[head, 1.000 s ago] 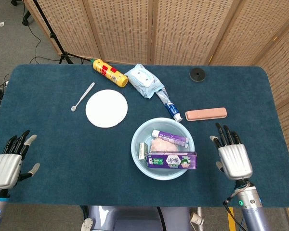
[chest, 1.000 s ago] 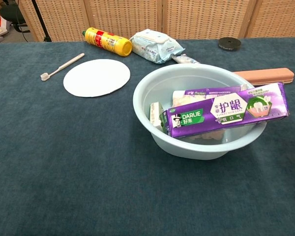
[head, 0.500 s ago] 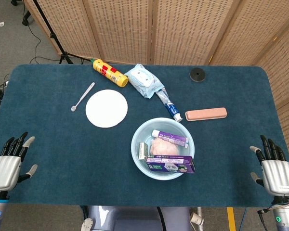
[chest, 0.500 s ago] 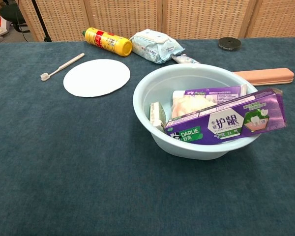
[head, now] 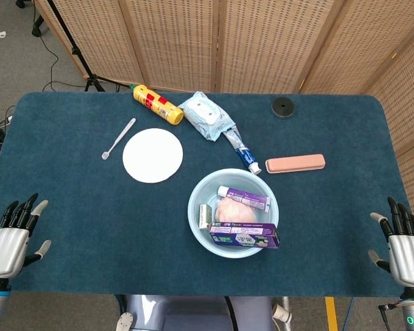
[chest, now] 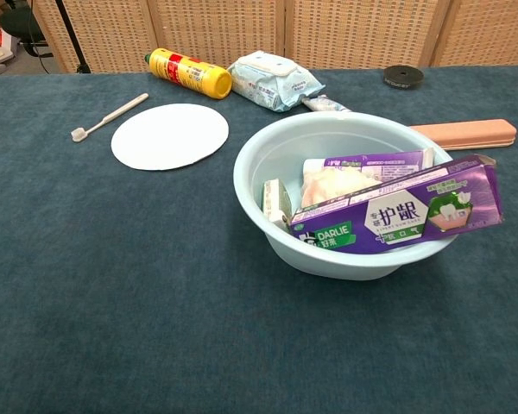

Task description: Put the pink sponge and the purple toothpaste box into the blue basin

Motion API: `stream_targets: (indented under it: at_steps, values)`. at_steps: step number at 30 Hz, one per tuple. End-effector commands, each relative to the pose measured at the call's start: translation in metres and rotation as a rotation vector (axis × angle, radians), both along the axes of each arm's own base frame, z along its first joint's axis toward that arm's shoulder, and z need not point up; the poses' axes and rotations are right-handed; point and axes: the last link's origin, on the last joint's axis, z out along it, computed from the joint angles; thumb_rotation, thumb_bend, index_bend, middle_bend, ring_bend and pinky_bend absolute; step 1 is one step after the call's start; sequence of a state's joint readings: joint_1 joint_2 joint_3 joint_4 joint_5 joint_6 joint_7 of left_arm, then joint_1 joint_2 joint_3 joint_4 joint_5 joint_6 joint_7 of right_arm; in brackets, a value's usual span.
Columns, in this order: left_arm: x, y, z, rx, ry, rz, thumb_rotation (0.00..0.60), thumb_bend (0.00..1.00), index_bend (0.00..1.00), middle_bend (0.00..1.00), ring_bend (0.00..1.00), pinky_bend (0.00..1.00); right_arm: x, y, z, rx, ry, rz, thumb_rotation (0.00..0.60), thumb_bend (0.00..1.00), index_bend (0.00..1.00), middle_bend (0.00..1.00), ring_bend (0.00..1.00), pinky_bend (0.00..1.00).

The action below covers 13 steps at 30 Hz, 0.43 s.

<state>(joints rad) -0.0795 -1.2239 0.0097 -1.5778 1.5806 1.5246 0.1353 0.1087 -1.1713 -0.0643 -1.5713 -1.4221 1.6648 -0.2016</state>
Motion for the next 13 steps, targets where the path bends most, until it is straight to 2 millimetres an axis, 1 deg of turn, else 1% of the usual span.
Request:
stream_targets:
  at_steps: [1, 13]
  values:
    - [0.0010, -0.0011, -0.0020, -0.007, 0.002, -0.005, 0.600, 0.27, 0.05, 0.00, 0.11, 0.07, 0.0022, 0.0008, 0.0020, -0.005, -0.008, 0.012, 0.600, 0.05, 0.26, 0.00, 0.00, 0.14]
    - [-0.0027, 0.0009, -0.0060, -0.020, 0.003, 0.007, 0.600, 0.27, 0.05, 0.00, 0.11, 0.07, -0.0004, -0.0020, -0.0016, 0.011, -0.021, -0.002, 0.600, 0.05, 0.25, 0.00, 0.00, 0.14]
